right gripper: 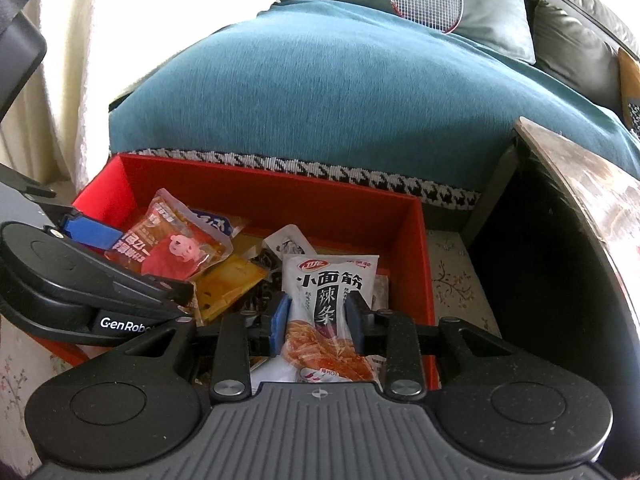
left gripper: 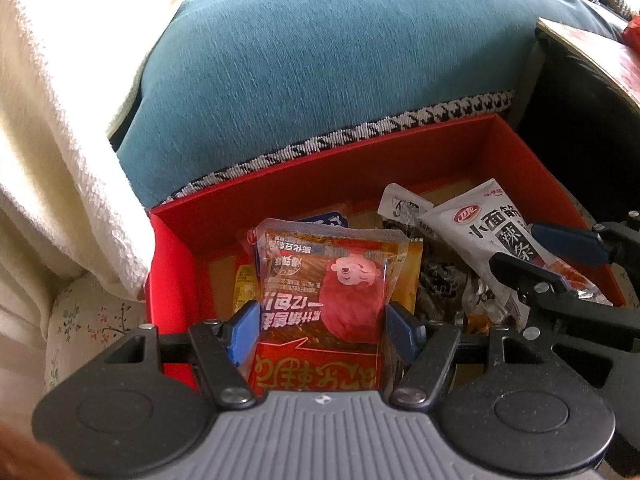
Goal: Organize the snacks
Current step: 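Lower the meat snack pack and spicy-strip bag into the box, then open both tools to release the packets into the box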
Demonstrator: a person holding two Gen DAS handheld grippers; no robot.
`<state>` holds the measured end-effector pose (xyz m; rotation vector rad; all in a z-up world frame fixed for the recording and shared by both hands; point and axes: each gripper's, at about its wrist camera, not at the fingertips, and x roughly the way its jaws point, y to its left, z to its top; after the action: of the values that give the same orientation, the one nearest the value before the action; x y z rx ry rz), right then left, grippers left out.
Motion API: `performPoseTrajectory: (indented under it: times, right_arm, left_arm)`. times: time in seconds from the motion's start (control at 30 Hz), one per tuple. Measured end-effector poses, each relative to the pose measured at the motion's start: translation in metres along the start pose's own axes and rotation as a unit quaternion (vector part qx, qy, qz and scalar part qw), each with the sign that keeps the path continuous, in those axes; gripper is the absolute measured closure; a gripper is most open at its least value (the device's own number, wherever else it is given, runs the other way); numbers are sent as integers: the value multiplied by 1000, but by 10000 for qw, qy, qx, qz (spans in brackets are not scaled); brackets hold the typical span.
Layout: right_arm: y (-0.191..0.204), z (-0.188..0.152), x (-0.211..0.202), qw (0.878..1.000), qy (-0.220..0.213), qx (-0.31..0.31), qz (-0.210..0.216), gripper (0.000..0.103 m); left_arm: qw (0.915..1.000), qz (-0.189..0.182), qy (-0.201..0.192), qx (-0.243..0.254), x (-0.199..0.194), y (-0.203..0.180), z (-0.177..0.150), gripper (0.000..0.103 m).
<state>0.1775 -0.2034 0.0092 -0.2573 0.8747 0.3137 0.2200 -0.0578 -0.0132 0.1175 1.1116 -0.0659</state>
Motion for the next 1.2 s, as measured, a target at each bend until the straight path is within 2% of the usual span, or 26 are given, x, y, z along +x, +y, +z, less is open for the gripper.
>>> performPoseTrajectory:
  times: [0.2, 0.27, 0.47, 0.67, 0.77, 0.9, 1.2]
  right_arm:
    - [-2, -3, -2, 10000, 70, -20, -59, 51]
    - [-1, -4, -4, 9999, 95, -59, -69, 41]
    - [-1, -8, -17, 9998, 88, -112, -110, 33]
    - [-4, -16, -34, 9999, 28, -96, -135, 32]
    - [-5, -20, -45, 9999, -13, -19, -116, 28]
    - [-5, -25, -60, 9999, -84, 96, -88, 28]
    - [-14, -38, -87, 9963, -145, 806, 266, 23]
  left_arm:
    - [9999, 48, 101, -8, 1, 1, 1, 36]
    - [9999, 64, 113, -3, 1, 0, 0, 35]
    - [9998, 172, 138, 11, -6, 3, -8, 35]
    - [9997, 223, 6, -52, -24, 8, -19, 35]
    - [9997, 237, -86, -78, -35, 10, -24, 35]
    - [9996, 149, -193, -132, -50, 13, -31, 35]
    - [9990, -70, -366, -262, -81, 16, -55, 35]
